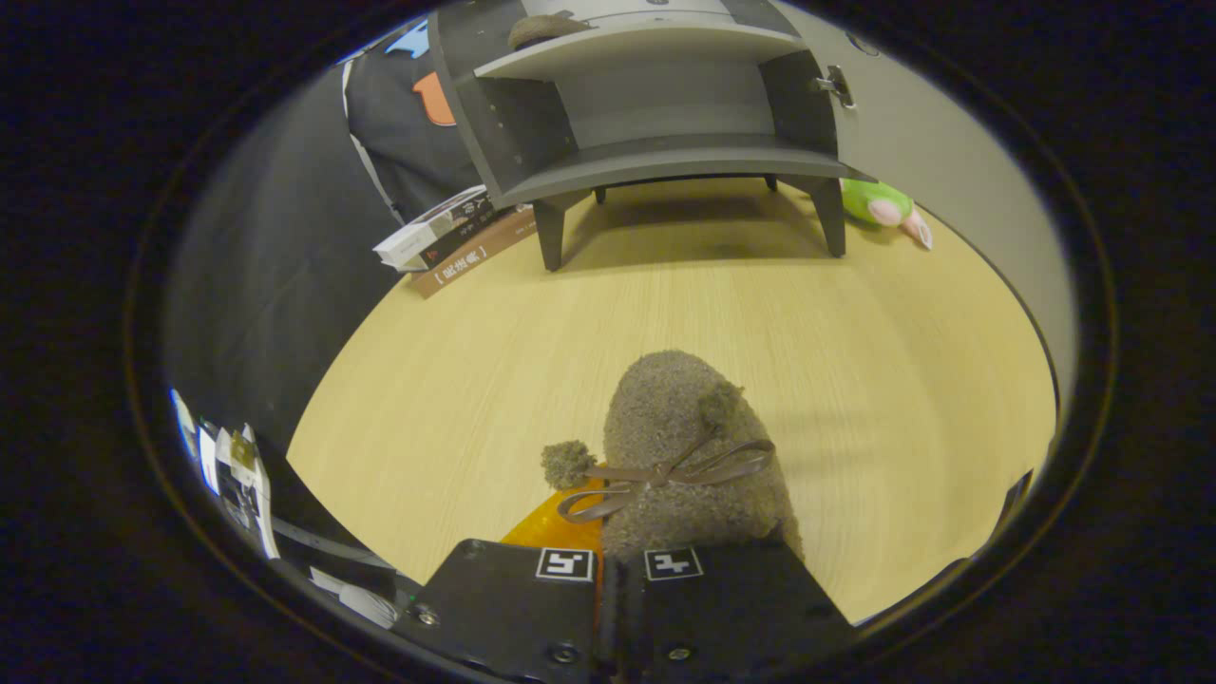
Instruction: Open the shoe cabinet door, grab the shoes and put them into the shoe cabinet, then close the shoe cabinet door.
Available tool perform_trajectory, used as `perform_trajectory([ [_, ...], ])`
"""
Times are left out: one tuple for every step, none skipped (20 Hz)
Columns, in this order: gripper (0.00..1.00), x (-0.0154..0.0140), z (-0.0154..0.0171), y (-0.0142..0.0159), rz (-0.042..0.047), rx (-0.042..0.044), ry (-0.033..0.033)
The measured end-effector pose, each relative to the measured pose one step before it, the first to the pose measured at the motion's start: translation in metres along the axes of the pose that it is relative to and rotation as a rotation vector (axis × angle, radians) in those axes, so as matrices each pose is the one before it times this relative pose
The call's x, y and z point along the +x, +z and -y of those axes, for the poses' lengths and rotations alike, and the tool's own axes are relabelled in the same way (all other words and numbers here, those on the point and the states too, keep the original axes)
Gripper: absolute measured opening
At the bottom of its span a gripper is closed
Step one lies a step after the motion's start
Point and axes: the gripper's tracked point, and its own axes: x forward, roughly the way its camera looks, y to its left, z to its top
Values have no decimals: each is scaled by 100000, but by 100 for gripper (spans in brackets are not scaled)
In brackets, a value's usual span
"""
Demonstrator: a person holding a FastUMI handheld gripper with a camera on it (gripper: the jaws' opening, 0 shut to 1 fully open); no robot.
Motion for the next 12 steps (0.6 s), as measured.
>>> perform_trajectory([
  [7,-182,-1,572,2092,-704,-360],
  [7,-447,36,898,2188,-425,-215],
  [7,-309,-126,827,2581,-466,-104],
  [7,-510,-192,1035,2955,-712,88],
  [7,-380,-167,1009,2963,-1101,61],
  [7,-488,-66,1230,2824,-1749,-160],
  [7,-187,-103,1209,2912,-1718,-441],
  [7,-260,4,1288,3238,-1523,-328],
  [7,-360,-129,1187,2738,-1664,-309],
  [6,-155,37,1265,2989,-1260,-836],
  [7,-123,124,1297,2743,-1078,-977],
  [7,-16,78,1245,2622,-655,-1073],
])
